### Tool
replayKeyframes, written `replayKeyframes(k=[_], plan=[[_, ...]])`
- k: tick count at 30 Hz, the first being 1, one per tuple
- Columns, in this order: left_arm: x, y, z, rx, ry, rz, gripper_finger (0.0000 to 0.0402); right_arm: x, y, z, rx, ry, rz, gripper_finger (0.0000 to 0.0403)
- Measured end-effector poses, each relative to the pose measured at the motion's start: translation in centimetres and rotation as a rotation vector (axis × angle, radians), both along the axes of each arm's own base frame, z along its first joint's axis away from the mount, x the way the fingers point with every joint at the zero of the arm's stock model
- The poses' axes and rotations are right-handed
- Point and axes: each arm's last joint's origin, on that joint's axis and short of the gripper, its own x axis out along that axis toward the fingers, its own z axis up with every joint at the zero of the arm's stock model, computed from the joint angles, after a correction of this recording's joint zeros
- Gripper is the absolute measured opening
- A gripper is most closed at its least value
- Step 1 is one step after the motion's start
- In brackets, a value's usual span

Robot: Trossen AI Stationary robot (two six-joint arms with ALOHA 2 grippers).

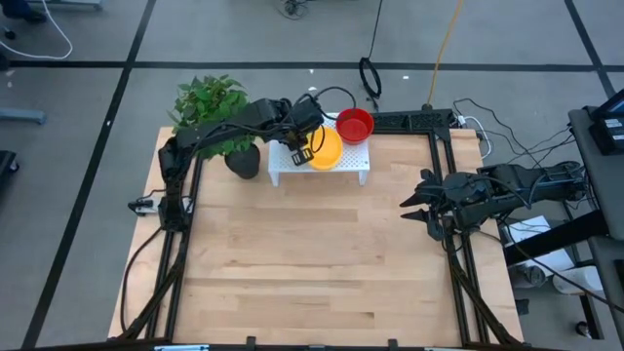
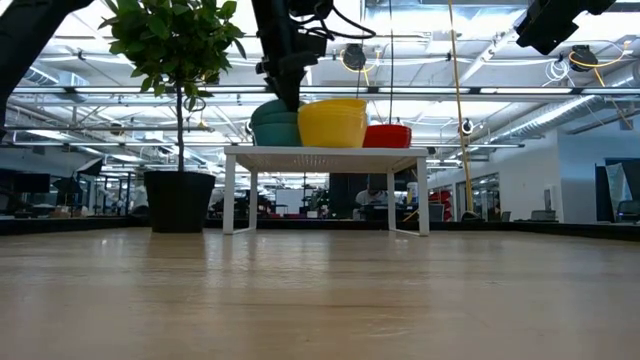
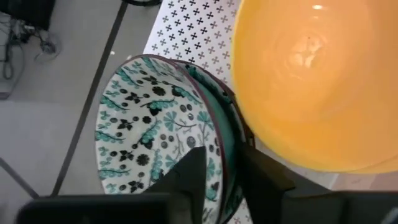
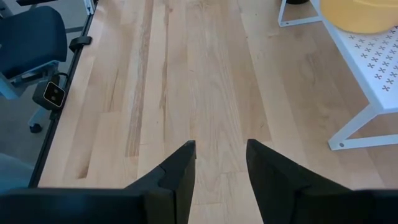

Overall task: Pick & Place Mini bowls
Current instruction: Stack the white patterned bowl on top of the white patterned bowl on the shelf, then return to Home Position

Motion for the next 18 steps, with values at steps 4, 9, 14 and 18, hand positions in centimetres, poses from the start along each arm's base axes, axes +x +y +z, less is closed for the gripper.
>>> replayKeyframes(k=[4,9,14,18], plan=[[0.2,-0.5,0.0,0.040,0.014,0.005,0.0144,0.0,0.0,0.0,0.000,0.000,0.000,0.0130],[0.3,-1.0,1.2,0.120,0.017,0.005,0.0196,0.0,0.0,0.0,-0.002,0.000,0.002,0.0130],[0.1,-1.1,3.3,0.171,-0.030,0.006,0.0215,0.0,0.0,0.0,-0.006,0.000,0.005,0.0130],[-0.1,-1.5,5.4,0.192,-0.100,0.004,0.0216,0.0,0.0,0.0,-0.006,0.000,0.005,0.0130]])
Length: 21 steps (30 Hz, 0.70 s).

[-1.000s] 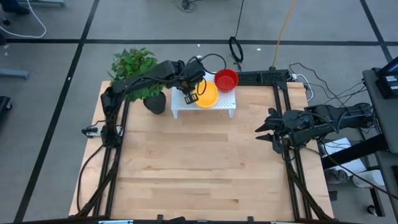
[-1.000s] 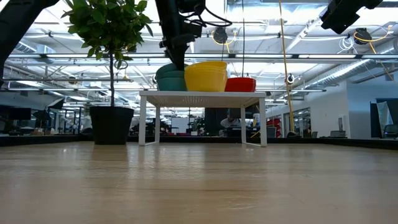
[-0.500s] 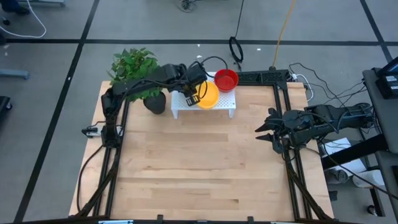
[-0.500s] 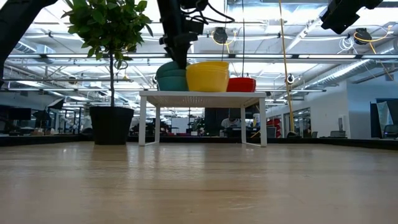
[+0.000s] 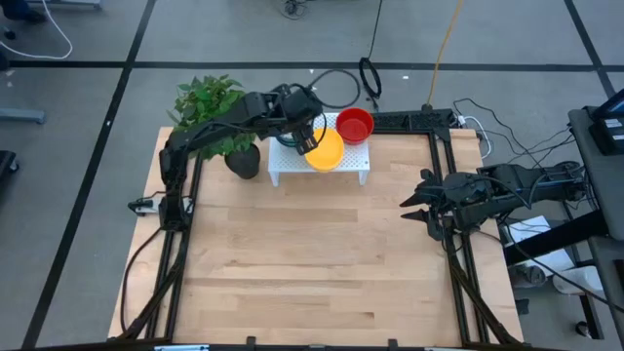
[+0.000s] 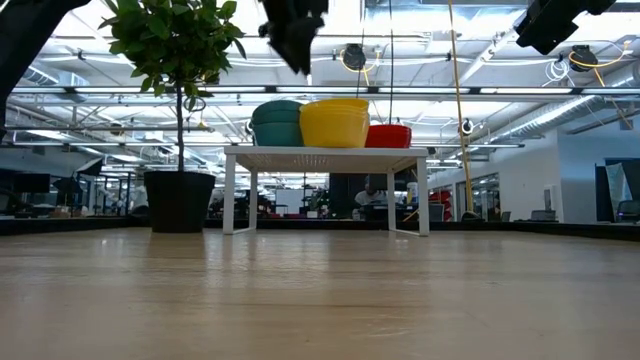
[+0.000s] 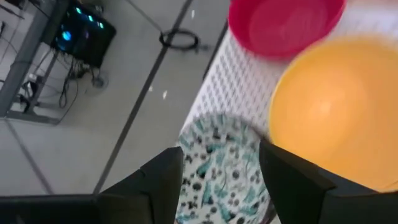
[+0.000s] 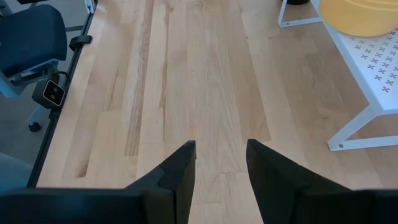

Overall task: Pick & Place Mini bowls
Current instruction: Return to Home Position

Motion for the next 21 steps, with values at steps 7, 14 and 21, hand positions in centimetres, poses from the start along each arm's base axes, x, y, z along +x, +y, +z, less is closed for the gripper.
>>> replayKeyframes(k=[7,14,21], plan=[[-0.2,-3.3,4.0,0.002,-0.183,-0.034,0.0216,-0.1,0.0,0.1,-0.038,-0.013,0.031,0.0130],[-4.9,-8.3,8.4,-0.031,-0.323,-0.093,0.0216,-1.3,-0.3,0.6,-0.072,-0.075,0.049,0.0130],[-11.2,-12.6,12.0,-0.160,-0.463,-0.182,0.0216,-1.7,-0.6,0.1,-0.127,-0.250,-0.021,0.0130]])
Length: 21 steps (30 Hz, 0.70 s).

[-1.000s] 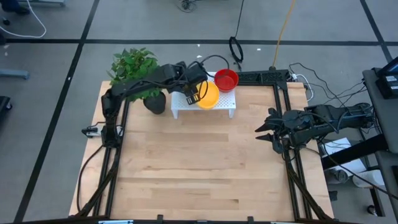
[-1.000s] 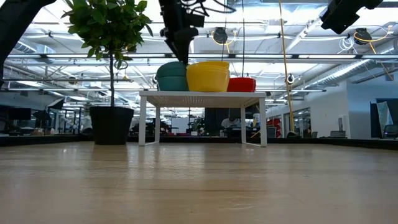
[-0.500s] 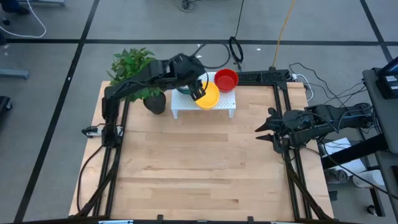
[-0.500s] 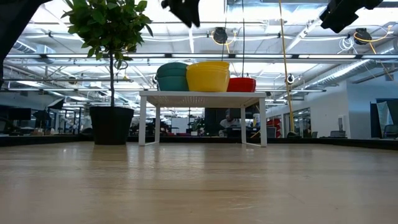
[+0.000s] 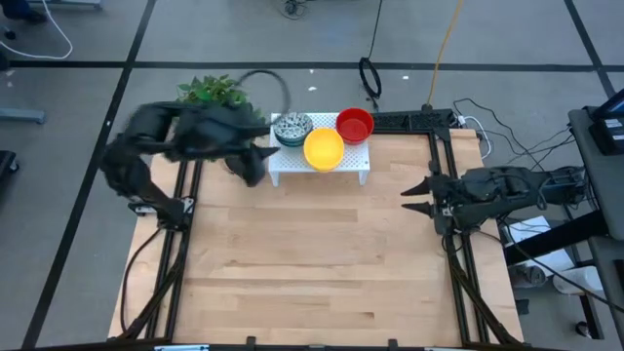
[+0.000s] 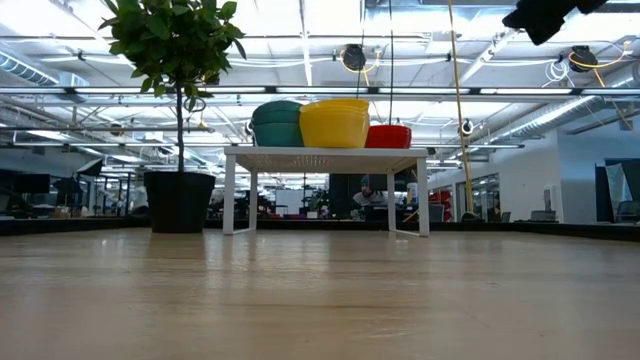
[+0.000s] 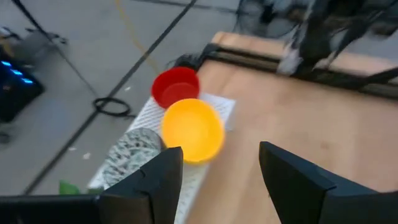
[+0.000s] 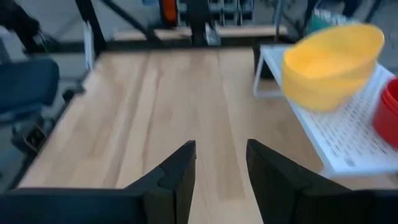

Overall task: Pick & Place Mini bowls
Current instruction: Return to Home Position

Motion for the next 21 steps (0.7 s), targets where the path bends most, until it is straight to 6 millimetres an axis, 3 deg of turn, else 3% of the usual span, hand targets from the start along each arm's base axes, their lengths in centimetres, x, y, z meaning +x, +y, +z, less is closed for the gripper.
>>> replayKeyframes(k=[10,16,21], plan=[[-7.3,-4.4,2.9,-0.139,-0.206,-0.056,0.0216,0.6,0.1,-5.6,0.105,-0.186,-0.022,0.0130],[-8.9,-6.3,3.1,-0.079,-0.250,-0.019,0.0216,0.8,0.2,-8.4,0.193,-0.282,-0.039,0.0130],[-9.8,-7.3,2.4,-0.152,-0.218,-0.011,0.0216,0.9,0.2,-9.9,0.226,-0.356,-0.043,0.0130]])
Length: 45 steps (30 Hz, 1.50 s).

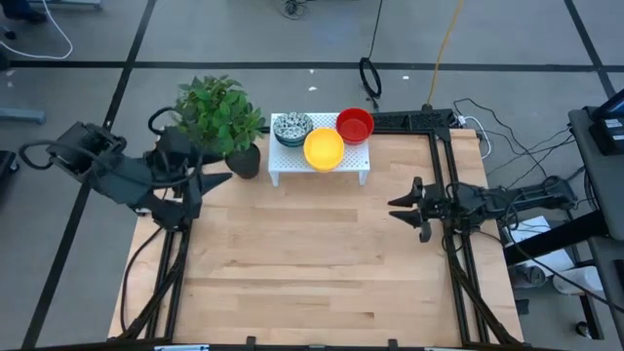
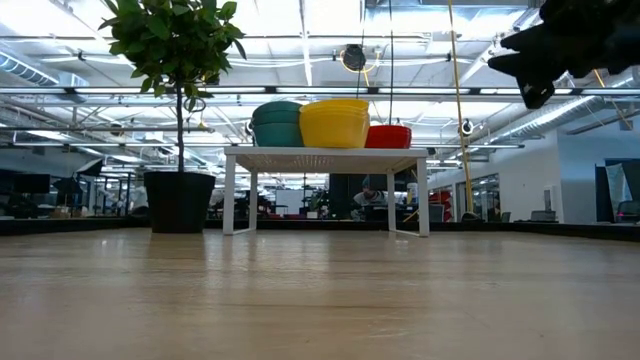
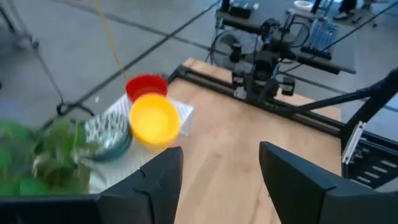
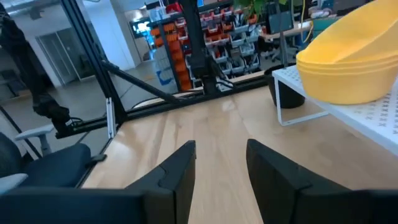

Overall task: Pick & Place Mini bowls
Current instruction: Return to Home Position

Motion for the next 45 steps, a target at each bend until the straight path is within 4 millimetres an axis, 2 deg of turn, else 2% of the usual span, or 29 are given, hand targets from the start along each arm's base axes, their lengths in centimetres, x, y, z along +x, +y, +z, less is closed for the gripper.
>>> replayKeyframes(k=[6,15,21,27,32,38,42,45], plan=[[-0.2,-1.4,-0.8,-0.058,0.008,-0.003,0.0216,0.1,0.0,-1.6,0.004,-0.020,-0.002,0.0130],[0.8,-4.0,-3.8,-0.111,0.036,0.066,0.0216,0.2,0.0,-3.3,0.022,0.027,-0.002,0.0130],[2.7,-6.3,-7.0,-0.187,0.035,0.109,0.0216,0.2,0.0,-4.0,0.028,0.049,-0.003,0.0130],[4.9,-8.9,-10.1,-0.263,-0.019,0.088,0.0216,0.2,0.0,-4.9,0.043,0.076,-0.007,0.0130],[6.7,-10.5,-12.5,-0.317,-0.068,0.037,0.0216,0.2,-0.1,-5.2,0.115,0.080,-0.077,0.0130],[7.5,-10.6,-14.9,-0.325,-0.061,0.061,0.0216,0.2,-0.3,-5.2,0.109,0.076,-0.114,0.0130],[6.3,-9.3,-15.9,-0.369,-0.060,0.097,0.0216,0.2,-0.3,-5.2,0.121,0.076,-0.115,0.0130],[4.7,-7.7,-16.5,-0.389,-0.069,0.113,0.0216,0.2,-0.3,-5.2,0.149,0.077,-0.118,0.0130]])
